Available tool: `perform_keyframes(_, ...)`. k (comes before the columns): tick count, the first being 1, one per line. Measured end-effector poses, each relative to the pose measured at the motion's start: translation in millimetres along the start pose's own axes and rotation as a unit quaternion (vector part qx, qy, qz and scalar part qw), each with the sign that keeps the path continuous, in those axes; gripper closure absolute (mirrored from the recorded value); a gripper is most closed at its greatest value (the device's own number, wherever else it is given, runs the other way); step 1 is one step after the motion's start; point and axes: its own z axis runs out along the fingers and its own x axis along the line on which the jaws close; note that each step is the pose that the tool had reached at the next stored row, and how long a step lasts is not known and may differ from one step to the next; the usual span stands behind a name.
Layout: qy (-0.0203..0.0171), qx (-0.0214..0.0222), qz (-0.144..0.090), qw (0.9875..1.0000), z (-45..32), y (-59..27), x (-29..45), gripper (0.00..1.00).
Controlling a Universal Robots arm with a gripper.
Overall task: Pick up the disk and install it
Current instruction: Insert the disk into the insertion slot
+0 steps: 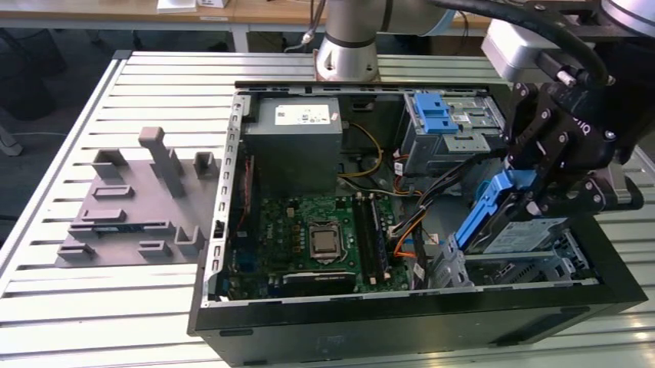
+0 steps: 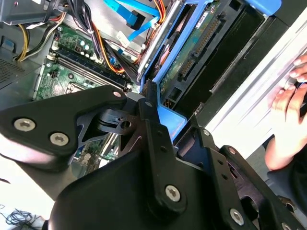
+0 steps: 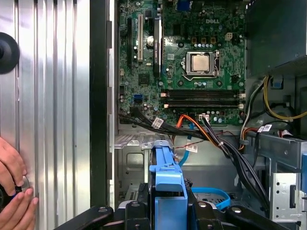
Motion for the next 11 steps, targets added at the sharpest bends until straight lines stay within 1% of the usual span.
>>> perform_keyframes(10, 0.0001, 0.0000, 0.000, 1.0000, 10.1, 0.1, 0.3, 0.64)
perform_keyframes(11, 0.0001, 0.0000, 0.000, 1.0000, 10.8, 0.1, 0.3, 0.62)
